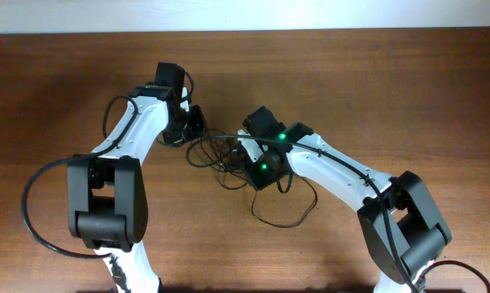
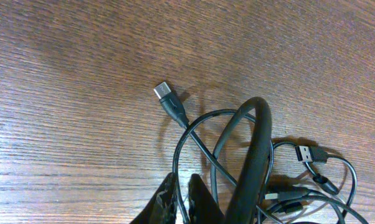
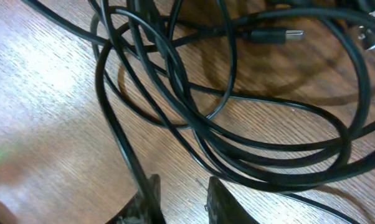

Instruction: Untangle cables

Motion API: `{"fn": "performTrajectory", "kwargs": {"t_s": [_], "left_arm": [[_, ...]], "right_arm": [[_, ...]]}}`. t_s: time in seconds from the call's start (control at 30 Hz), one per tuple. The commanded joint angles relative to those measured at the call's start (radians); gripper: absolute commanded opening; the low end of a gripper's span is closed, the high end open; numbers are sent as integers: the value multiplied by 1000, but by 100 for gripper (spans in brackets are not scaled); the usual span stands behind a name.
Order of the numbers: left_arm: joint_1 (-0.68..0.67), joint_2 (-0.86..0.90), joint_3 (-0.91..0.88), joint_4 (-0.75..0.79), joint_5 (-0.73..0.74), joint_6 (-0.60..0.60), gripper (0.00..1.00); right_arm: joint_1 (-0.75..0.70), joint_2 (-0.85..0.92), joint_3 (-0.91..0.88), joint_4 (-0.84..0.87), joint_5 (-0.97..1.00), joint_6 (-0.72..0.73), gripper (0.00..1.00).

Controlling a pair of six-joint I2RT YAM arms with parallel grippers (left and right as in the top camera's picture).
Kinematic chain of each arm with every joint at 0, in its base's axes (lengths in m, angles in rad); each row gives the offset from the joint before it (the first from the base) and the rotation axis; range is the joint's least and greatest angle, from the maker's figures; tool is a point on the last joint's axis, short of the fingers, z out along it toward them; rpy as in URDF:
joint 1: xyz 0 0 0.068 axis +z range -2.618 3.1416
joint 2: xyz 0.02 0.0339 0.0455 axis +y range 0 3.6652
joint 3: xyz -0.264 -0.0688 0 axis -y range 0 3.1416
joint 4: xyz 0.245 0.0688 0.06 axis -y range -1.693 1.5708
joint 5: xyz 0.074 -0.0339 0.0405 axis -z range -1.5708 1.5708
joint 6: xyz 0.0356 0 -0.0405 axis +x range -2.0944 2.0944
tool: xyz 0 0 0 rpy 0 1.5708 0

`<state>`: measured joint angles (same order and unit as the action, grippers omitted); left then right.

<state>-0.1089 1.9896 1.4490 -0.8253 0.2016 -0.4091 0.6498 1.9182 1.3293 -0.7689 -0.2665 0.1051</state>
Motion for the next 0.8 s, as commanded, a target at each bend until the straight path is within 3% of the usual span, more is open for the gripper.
{"fn": "performTrajectory", "kwargs": {"t_s": [0.0, 0.5, 0.63, 0.77], "left_arm": [[5, -19, -2, 2, -7, 2, 9], [5, -19, -2, 2, -8, 2, 9], [5, -19, -2, 2, -8, 2, 9], [5, -19, -2, 2, -7, 2, 9]], "right_arm": [[5, 8, -7, 4, 21, 0, 25], [5, 107, -8, 104, 12, 0, 49], [5, 118, -8, 111, 9, 1, 48], [5, 118, -8, 118, 10, 4, 26]]}}
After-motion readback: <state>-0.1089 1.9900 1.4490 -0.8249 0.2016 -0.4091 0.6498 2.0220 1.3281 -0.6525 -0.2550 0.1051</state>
